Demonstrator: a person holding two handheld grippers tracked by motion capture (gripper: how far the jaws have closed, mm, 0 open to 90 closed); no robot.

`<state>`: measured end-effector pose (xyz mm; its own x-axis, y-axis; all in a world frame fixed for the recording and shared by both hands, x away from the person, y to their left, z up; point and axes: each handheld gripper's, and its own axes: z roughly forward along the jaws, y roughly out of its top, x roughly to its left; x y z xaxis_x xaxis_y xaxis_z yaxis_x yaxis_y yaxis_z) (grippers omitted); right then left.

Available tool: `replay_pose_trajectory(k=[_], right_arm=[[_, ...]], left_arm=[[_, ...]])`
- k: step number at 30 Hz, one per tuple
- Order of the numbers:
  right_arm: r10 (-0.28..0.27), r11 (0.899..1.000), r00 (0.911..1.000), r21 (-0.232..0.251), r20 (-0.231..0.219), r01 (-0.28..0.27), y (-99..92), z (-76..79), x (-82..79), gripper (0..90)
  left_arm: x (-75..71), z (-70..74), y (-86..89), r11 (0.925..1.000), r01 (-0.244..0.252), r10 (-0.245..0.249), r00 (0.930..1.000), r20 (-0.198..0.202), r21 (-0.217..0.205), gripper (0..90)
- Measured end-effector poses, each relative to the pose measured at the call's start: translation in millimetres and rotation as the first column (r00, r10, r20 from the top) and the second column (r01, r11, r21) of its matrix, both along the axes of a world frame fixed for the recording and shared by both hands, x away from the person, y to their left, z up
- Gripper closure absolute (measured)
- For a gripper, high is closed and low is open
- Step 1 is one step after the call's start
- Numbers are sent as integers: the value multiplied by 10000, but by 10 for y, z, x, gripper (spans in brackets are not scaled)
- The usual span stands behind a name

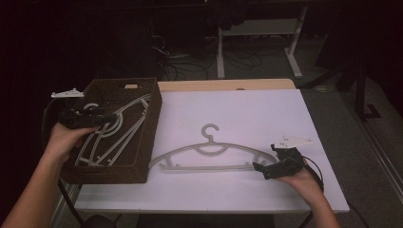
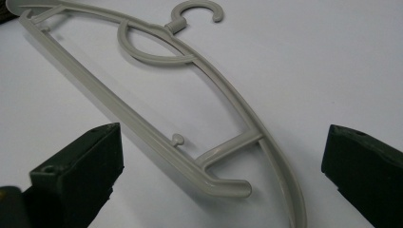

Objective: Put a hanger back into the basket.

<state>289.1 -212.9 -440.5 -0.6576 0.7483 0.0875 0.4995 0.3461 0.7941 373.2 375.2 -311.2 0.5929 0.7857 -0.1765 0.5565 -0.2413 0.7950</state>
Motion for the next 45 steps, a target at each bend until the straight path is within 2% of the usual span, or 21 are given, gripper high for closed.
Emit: replay_pose_trajectory(k=[3, 7, 11, 14, 23, 25, 27, 28, 33, 36, 39, 40, 45], right_arm=[[-6, 10000, 10000, 14, -3, 6, -8, 0, 0, 0], [36, 10000, 10000, -17, -38, -36, -3, 0, -4, 0], [77, 10000, 10000, -25, -48, -77, 1, 0, -10, 0], [64, 10000, 10000, 4, -49, -64, -8, 4, -14, 0], [-4, 10000, 10000, 6, 2, 4, -39, 13, -15, 0], [-89, 10000, 10000, 44, -39, 89, -48, 16, -17, 1], [-158, 9999, 9999, 53, -66, 158, -73, 18, -19, 58], [-183, 9998, 9998, 61, -95, 184, -90, 19, -18, 72], [-437, 9989, 9983, 166, -392, 444, -175, 27, -22, 184], [-482, 9987, 9977, 154, -480, 490, -202, 33, -31, 285], [-451, 9990, 9971, 49, -608, 455, -194, 34, -33, 401], [-473, 9989, 9968, -52, -646, 470, -188, 33, -33, 440], [-601, 9978, 9943, -343, -886, 573, -170, 13, -22, 630]], left_arm=[[-20, 38, -226, 9987, 453, -451, 9989, 122, -219, 281], [-43, 60, -535, 9926, 1125, -1116, 9935, 216, -464, 315], [-53, 57, -822, 9842, 1659, -1644, 9860, 276, -613, 401], [-52, 38, -1031, 9782, 1964, -1955, 9805, 201, -677, 497], [-125, -84, -1664, 9586, 2833, -2833, 9590, 29, -284, 835], [-155, -147, -1815, 9491, 3141, -3143, 9493, -67, -241, 875], [-187, -227, -1940, 9425, 3332, -3335, 9427, -100, -259, 890], [-200, -274, -1993, 9369, 3490, -3493, 9369, -152, -215, 896], [-250, -555, -2177, 9188, 3943, -3946, 9174, -523, -162, 899], [-271, -742, -2223, 9131, 4076, -4070, 9106, -715, -76, 777], [-285, -889, -2249, 9089, 4161, -4132, 9076, -746, 270, 631], [-286, -924, -2248, 9098, 4146, -4122, 9082, -732, 211, 595], [-286, -1034, -2258, 9004, 4339, -4311, 8997, -679, 322, 445]])
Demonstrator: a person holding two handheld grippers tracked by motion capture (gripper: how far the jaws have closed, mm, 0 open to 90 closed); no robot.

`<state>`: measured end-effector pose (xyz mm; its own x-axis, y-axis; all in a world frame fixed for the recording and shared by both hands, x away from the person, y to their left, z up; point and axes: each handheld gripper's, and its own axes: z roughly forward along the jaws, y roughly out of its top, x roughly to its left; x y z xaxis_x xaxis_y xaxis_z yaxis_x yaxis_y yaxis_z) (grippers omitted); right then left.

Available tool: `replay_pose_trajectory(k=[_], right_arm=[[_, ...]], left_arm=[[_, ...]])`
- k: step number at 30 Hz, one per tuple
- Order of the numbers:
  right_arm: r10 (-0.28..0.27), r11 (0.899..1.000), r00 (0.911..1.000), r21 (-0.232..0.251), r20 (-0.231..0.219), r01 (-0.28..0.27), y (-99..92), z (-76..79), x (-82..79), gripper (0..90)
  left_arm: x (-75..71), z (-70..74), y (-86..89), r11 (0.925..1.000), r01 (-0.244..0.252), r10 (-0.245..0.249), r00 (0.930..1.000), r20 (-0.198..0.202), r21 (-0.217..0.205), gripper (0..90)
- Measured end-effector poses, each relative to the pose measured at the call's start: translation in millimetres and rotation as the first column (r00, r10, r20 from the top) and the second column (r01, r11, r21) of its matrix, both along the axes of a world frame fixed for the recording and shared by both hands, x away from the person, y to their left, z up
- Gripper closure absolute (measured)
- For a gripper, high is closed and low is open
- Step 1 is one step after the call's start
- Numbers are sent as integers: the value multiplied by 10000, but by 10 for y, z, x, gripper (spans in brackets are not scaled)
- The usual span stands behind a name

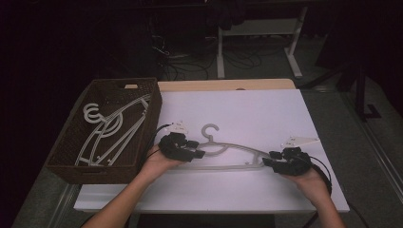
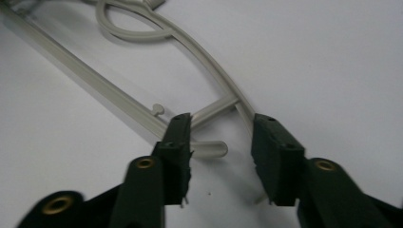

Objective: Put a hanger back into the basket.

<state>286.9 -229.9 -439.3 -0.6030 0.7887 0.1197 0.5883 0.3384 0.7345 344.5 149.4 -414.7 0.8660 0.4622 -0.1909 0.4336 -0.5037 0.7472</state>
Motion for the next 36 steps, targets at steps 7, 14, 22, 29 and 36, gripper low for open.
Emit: replay_pose_trajectory(k=[7, 14, 22, 29, 36], right_arm=[[-197, 9983, 9986, -556, -486, 169, 19, -56, 48, 862], [-445, 9922, 9955, -1196, -839, 343, 49, -114, 105, 892], [-1096, 9842, 9913, -1474, -728, 979, -37, -128, 233, 892], [-2012, 9638, 9776, -1907, -621, 1863, -223, -148, 480, 892], [-2806, 9380, 9594, -2196, -269, 2682, -402, -143, 732, 892]], left_arm=[[-2, -57, -14, 10000, 80, -79, 9999, -142, 22, 379], [11, -73, 6, 10000, -13, 13, 9997, -225, 8, 370], [7, -69, 6, 10000, -8, 8, 9998, -196, 0, 364], [14, -67, 13, 10000, -52, 52, 9999, -158, 32, 364], [13, -71, 6, 10000, -61, 62, 9999, -161, 46, 364]])
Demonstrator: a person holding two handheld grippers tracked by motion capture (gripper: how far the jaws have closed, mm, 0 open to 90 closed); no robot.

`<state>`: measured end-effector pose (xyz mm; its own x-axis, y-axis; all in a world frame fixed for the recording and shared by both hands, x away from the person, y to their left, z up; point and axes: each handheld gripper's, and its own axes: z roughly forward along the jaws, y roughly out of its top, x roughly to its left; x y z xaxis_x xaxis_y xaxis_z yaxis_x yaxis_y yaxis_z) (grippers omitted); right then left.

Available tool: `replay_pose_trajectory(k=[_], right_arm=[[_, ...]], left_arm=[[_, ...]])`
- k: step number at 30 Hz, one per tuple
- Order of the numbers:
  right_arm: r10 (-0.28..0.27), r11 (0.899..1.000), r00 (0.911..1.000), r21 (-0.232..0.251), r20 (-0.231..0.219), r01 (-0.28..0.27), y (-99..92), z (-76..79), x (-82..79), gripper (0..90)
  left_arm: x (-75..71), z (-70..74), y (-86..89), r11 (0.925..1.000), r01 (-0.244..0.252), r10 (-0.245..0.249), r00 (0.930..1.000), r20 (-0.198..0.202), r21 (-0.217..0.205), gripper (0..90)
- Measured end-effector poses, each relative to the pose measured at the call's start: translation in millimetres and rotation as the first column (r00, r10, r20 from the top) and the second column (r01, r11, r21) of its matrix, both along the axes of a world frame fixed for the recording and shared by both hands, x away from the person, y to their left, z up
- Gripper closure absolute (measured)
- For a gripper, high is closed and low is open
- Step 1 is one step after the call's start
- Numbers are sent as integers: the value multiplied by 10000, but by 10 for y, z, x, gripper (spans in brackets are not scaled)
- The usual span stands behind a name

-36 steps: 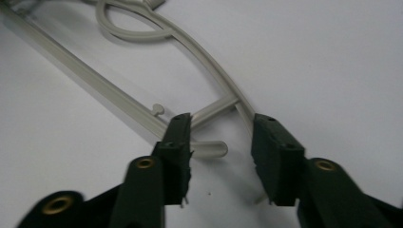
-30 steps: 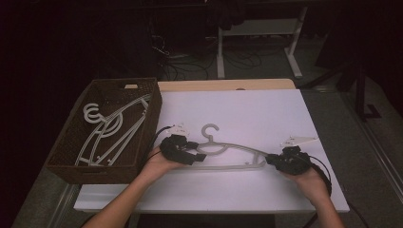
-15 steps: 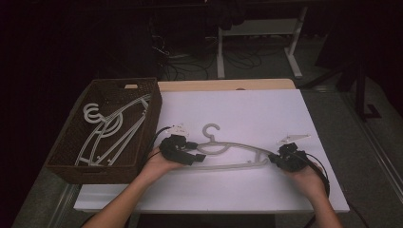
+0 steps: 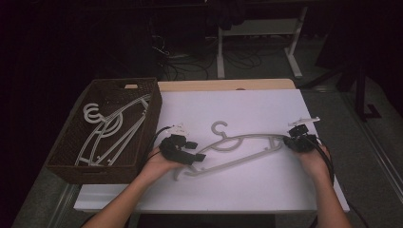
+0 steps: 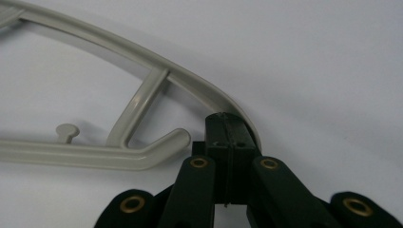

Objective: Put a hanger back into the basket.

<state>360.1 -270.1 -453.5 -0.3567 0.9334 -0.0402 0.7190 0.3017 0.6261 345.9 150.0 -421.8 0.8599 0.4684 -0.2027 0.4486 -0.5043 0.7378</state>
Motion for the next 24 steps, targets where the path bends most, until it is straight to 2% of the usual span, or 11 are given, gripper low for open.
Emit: replay_pose_trajectory(k=[3, 6, 9, 14, 19, 24], right_arm=[[-43, 10000, 10000, 29, 69, 43, -31, 9, 33, 892], [55, 9997, 9996, 221, 275, -61, -47, 106, -53, 891], [408, 9956, 9980, 822, 487, -447, -45, 207, -157, 891], [1079, 9856, 9930, 1259, 473, -1130, 22, 217, -225, 891], [1191, 9843, 9926, 1284, 227, -1211, 56, 140, -170, 891], [1260, 9860, 9920, 1082, 114, -1265, 104, 82, -125, 891]], left_arm=[[2, -4, 2, 10000, 7, -7, 10000, -7, 12, 364], [4, 1, 18, 10000, -34, 34, 10000, 17, -35, 364], [20, -3, 35, 9999, -95, 95, 10000, 15, -70, 356], [37, -13, 58, 9997, -223, 223, 9998, -6, -96, 325], [49, -19, 63, 9996, -277, 277, 9996, -7, -93, 296], [55, -34, 61, 9995, -298, 297, 9995, -66, -46, 280]])
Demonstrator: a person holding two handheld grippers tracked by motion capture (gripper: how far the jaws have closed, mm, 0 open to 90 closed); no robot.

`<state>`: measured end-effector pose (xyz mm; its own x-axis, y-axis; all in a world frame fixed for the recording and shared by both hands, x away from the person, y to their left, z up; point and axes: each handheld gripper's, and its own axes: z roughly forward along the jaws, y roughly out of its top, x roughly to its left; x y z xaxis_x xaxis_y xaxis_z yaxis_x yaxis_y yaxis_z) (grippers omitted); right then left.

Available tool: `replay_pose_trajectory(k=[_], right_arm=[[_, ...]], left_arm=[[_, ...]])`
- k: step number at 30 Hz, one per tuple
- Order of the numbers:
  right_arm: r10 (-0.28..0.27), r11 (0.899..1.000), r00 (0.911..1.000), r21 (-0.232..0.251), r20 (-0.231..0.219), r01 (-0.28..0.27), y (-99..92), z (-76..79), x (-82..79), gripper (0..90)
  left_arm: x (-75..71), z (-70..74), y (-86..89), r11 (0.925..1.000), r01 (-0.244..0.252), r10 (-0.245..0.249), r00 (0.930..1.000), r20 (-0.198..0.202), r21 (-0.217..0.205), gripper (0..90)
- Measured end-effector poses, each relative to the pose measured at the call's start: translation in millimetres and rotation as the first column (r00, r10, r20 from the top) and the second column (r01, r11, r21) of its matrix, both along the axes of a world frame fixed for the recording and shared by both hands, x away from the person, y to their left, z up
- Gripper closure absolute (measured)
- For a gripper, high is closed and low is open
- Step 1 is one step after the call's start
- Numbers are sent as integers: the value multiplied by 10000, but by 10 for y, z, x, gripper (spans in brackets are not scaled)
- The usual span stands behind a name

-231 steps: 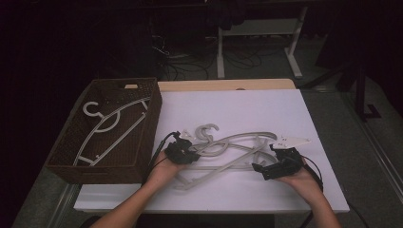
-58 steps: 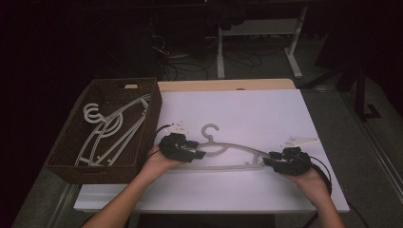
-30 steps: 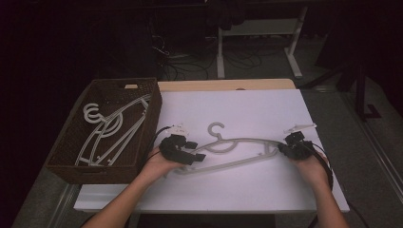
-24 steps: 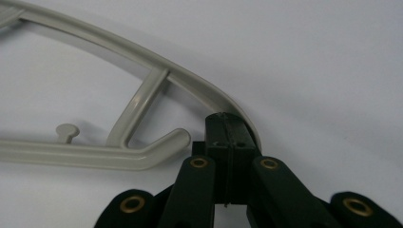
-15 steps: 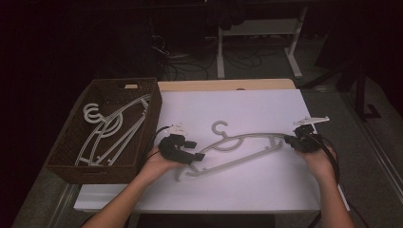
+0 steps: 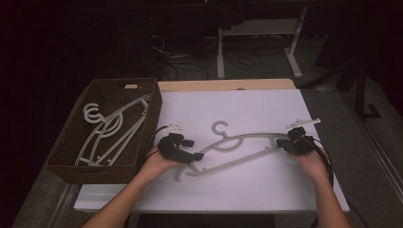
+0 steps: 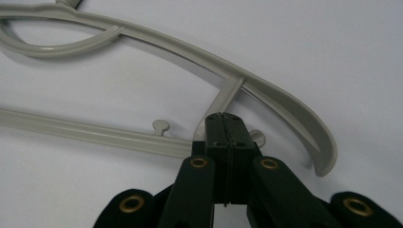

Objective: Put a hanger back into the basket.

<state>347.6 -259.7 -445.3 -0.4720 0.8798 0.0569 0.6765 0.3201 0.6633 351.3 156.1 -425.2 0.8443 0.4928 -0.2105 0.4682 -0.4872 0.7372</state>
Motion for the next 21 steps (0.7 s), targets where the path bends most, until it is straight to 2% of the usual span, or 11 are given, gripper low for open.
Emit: replay_pose_trajectory(k=[12, 15, 21], right_arm=[[57, 9999, 9999, -163, -147, -60, 6, -35, -4, 892], [86, 9997, 9998, -214, -167, -89, 9, -39, -2, 892], [118, 9994, 9997, -315, -217, -125, 15, -47, -3, 892]], left_arm=[[60, -32, -32, 9998, -148, 146, 9999, 82, 147, 280], [127, -49, -78, 9993, -227, 223, 9997, 128, 296, 280], [283, -139, -255, 9955, -73, 57, 9998, 166, 945, 286]])
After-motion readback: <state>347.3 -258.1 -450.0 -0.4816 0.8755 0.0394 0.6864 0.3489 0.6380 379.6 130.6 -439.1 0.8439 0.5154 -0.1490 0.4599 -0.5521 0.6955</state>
